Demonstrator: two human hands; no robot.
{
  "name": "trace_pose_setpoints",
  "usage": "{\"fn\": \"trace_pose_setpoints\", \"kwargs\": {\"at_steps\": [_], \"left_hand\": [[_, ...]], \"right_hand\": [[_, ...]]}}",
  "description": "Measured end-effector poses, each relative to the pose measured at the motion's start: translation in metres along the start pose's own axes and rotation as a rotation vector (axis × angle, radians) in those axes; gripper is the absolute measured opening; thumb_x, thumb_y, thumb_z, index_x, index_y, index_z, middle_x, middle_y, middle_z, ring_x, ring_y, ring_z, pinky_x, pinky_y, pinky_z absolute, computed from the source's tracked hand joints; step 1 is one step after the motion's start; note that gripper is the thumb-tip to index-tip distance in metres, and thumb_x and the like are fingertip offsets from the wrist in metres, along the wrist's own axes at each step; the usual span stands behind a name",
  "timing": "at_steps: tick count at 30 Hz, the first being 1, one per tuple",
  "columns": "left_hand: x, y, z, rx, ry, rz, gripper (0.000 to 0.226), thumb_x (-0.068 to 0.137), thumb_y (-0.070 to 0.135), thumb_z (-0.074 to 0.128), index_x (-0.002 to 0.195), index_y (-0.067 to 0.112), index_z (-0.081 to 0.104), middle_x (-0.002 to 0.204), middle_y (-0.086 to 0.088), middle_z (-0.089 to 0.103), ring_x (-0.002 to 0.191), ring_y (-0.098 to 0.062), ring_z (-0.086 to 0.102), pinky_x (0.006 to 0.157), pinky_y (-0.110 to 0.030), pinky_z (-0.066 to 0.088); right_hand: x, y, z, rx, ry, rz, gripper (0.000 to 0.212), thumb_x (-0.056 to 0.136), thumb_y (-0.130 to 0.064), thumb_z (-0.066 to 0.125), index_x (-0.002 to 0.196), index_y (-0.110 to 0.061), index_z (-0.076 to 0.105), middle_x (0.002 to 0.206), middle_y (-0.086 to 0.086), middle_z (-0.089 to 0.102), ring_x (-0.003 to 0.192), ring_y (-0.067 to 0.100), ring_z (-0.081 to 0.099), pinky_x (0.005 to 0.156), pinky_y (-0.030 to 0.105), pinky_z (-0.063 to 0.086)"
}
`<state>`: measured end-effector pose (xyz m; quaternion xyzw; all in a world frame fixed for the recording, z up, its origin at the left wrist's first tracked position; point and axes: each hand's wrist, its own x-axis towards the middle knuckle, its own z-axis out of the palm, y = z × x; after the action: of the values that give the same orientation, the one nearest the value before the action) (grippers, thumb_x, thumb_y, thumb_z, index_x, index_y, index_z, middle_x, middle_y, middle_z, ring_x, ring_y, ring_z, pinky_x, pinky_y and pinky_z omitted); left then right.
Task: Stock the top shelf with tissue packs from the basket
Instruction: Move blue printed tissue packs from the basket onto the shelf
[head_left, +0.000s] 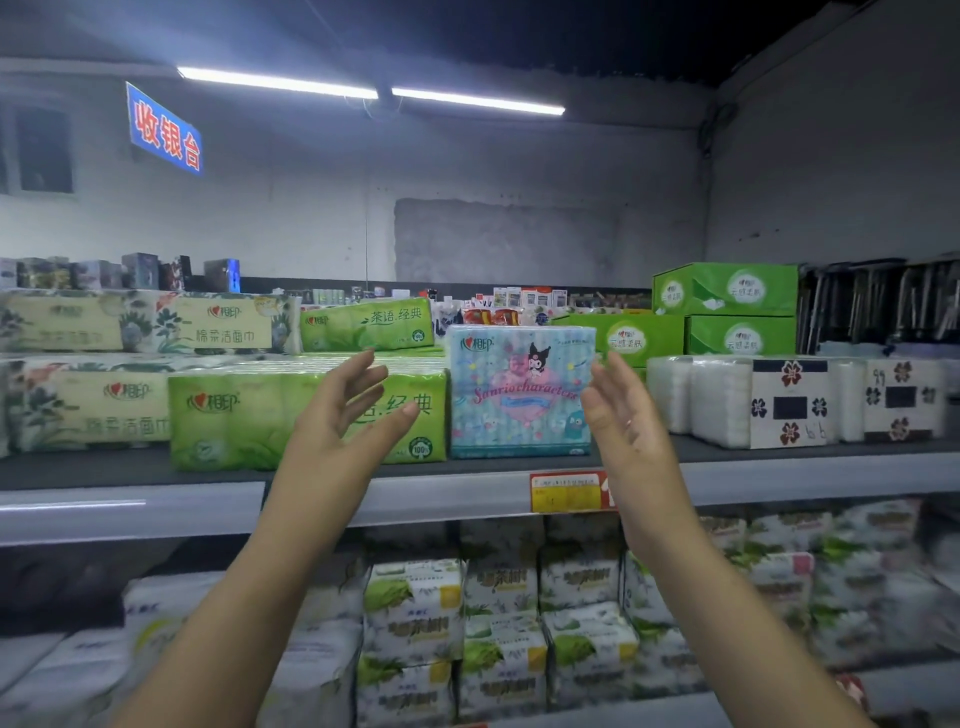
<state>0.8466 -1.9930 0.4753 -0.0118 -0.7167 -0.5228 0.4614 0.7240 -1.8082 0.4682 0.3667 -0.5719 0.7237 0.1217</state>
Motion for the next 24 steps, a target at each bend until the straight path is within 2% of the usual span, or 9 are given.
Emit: {"fn": "trace_pose_setpoints", "kwargs": {"at_steps": [4,8,11,15,20,24], "left_hand": [[-0.014,0.002,-0.01,-0.032,0.013,0.023,0.056,0.084,0.029,0.065,0.137,0.028,0.046,0.129,0.018,0.056,0.122,0.001,0.052,0.104,-0.029,0.042],[-0.026,0.001,-0.02,-0.081,-0.024,0.008,0.066,0.076,0.038,0.061,0.139,0.032,0.042,0.131,0.021,0.053,0.123,0.003,0.05,0.091,-0.015,0.042],[-0.037,0.0,-0.026,-0.109,0.001,0.004,0.06,0.083,0.032,0.06,0.141,0.032,0.042,0.132,0.021,0.054,0.123,0.003,0.05,0.089,-0.015,0.041],[-0.058,0.001,-0.029,-0.13,0.001,-0.035,0.053,0.09,0.024,0.059,0.138,0.036,0.042,0.134,0.02,0.053,0.123,0.004,0.05,0.088,-0.014,0.04],[-0.084,0.003,-0.03,-0.146,0.039,-0.084,0.055,0.093,0.019,0.058,0.143,0.032,0.038,0.141,0.014,0.05,0.129,0.0,0.046,0.092,-0.015,0.039],[-0.094,0.011,-0.022,-0.129,0.034,-0.106,0.054,0.091,0.026,0.06,0.138,0.04,0.039,0.142,0.017,0.048,0.129,0.001,0.044,0.09,-0.015,0.039]], "right_hand": [[-0.02,-0.002,0.006,-0.018,0.001,0.03,0.072,0.078,-0.048,0.054,0.145,-0.037,0.028,0.146,-0.019,0.038,0.132,-0.003,0.036,0.09,0.008,0.033],[-0.037,-0.001,0.007,-0.023,0.006,0.054,0.063,0.085,-0.039,0.055,0.142,-0.04,0.028,0.146,-0.017,0.038,0.133,-0.002,0.036,0.092,0.011,0.034],[-0.051,-0.002,0.007,-0.063,0.04,0.079,0.054,0.094,-0.031,0.049,0.145,-0.034,0.031,0.147,-0.016,0.038,0.132,-0.001,0.037,0.093,0.011,0.032],[-0.073,-0.005,0.001,-0.107,0.088,0.097,0.052,0.095,-0.032,0.047,0.145,-0.034,0.03,0.144,-0.02,0.037,0.132,-0.001,0.035,0.091,0.008,0.032],[-0.095,-0.008,-0.01,-0.168,0.078,0.122,0.059,0.093,-0.04,0.049,0.147,-0.038,0.023,0.139,-0.028,0.034,0.132,-0.003,0.033,0.105,0.024,0.031],[-0.096,-0.011,-0.018,-0.165,0.102,0.187,0.064,0.092,-0.042,0.05,0.147,-0.04,0.018,0.136,-0.029,0.034,0.125,-0.004,0.032,0.11,0.037,0.031]]}}
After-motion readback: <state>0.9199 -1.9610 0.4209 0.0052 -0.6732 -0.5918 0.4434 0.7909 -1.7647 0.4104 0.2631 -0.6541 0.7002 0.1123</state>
